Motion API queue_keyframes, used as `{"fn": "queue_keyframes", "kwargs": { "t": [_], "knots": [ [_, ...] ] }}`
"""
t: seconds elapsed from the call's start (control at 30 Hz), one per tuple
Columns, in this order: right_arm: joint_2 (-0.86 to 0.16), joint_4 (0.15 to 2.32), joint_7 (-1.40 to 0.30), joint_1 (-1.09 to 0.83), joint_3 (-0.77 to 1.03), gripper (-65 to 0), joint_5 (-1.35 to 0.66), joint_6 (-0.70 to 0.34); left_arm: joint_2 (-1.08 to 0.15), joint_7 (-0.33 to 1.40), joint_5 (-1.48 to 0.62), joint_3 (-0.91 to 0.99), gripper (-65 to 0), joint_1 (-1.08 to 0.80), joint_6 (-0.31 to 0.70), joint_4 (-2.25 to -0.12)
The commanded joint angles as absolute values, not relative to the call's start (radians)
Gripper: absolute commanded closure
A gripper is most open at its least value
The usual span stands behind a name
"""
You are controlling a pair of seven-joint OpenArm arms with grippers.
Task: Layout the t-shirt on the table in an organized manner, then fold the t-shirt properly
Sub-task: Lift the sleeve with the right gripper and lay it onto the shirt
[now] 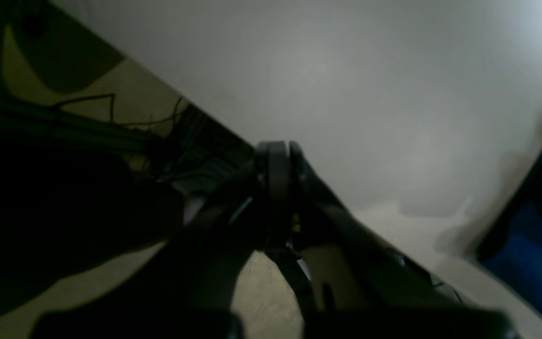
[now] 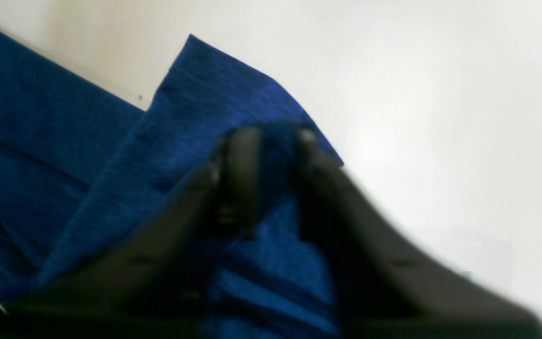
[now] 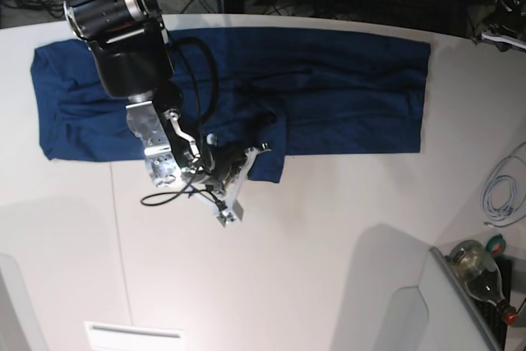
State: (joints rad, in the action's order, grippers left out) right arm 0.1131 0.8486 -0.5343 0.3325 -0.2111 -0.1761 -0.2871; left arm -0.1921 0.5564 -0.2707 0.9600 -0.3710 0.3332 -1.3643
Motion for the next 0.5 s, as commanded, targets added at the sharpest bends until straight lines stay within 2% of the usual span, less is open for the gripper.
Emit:
{"fn": "queue_keyframes", "kwargs": {
  "t": [0.0, 0.1, 0.37, 0.43, 0.47],
  "knots": [
    [0.119, 0.869, -0.519, 0.358, -0.209, 0.0, -0.183, -0.294, -0.213, 0.535, -0.277, 0.969, 0.0, -0.377, 0.328, -1.382],
    [0.120, 0.905, -0.524, 0.340, -0.216, -0.9, -0.185, -0.297, -0.216, 0.535, -0.277, 0.969, 0.0, -0.386, 0.328, -1.377],
    [0.125, 1.187, -0.573, 0.214, -0.206, -1.8, -0.185, -0.289, -0.219, 0.535, -0.277, 1.032, 0.0, -0.395, 0.328, -1.377],
    [0.125, 1.184, -0.579, 0.217, -0.162, -6.9, -0.185, -0.289, -0.219, 0.535, -0.275, 1.061, 0.0, -0.394, 0.328, -1.376],
    [0.125, 1.171, -0.579, 0.217, -0.128, -12.2, -0.185, -0.289, -0.219, 0.535, -0.275, 1.069, 0.0, -0.395, 0.328, -1.376]
  ]
}}
